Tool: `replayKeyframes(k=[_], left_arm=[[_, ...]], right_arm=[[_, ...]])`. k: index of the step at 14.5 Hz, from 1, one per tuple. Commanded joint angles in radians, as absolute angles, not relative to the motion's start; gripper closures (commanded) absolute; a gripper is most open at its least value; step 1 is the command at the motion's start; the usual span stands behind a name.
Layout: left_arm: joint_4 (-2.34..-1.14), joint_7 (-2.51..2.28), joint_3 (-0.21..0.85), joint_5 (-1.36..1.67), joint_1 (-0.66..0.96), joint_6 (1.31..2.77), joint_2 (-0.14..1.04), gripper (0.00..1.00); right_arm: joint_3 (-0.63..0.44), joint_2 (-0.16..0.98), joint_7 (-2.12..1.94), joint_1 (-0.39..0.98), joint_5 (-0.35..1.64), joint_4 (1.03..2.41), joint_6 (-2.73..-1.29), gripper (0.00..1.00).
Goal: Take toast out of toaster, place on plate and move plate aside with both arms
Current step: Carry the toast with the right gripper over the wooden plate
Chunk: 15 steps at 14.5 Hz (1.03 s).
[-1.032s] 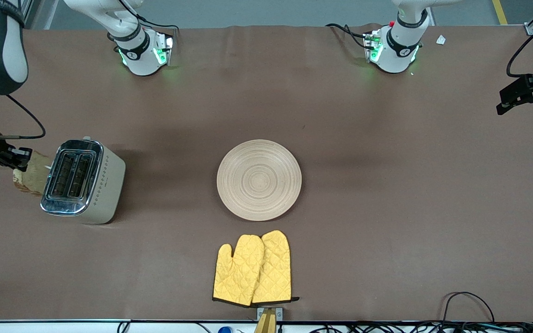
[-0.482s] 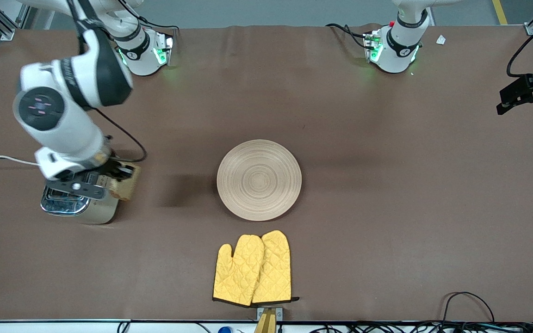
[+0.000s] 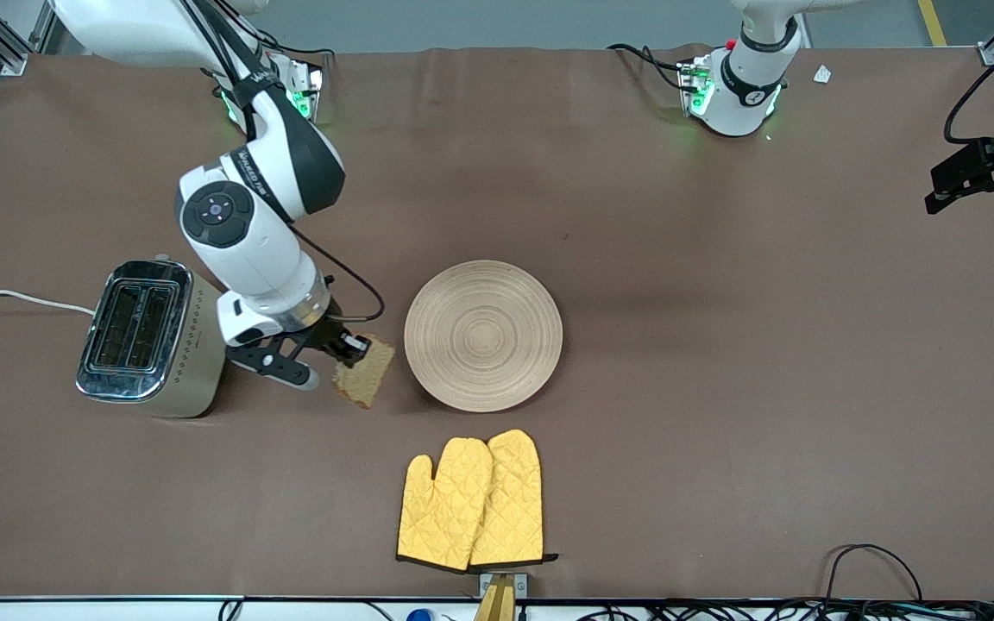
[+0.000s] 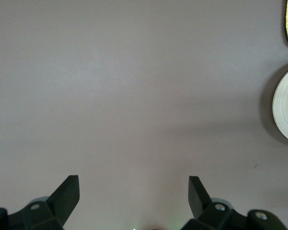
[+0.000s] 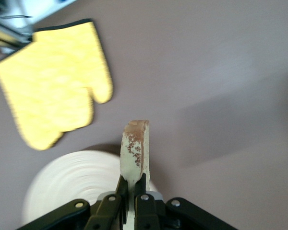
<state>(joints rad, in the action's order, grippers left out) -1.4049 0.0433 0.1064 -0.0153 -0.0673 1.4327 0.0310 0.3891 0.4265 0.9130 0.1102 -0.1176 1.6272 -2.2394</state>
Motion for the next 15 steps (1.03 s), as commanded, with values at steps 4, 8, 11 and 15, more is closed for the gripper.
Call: replayKeyframes(k=[4,8,11,15], left_arm=[[-1.391,0.058,0.117,-0.038,-0.060,1.419,0.037,0.00],[-1.391,0.058,0.118,-0.038,-0.049,1.419,0.040,0.00],[-1.399,0.061,0.139,-0.026,-0.046,1.414,0.046,0.00],[-1.401,0.045,0.256,0.003,-0.034,1.399,0.116,0.00]], right_arm=[[0.439,0.431,0.937,0.107,-0.058,1.706,-2.452,1.00],[0.498,0.483,0.979,0.129,-0.046,1.707,-2.557,1.00],[0.526,0.517,0.979,0.150,-0.048,1.741,-2.617,1.00],[0.564,0.523,0.970,0.149,-0.048,1.922,-2.872,1.00]])
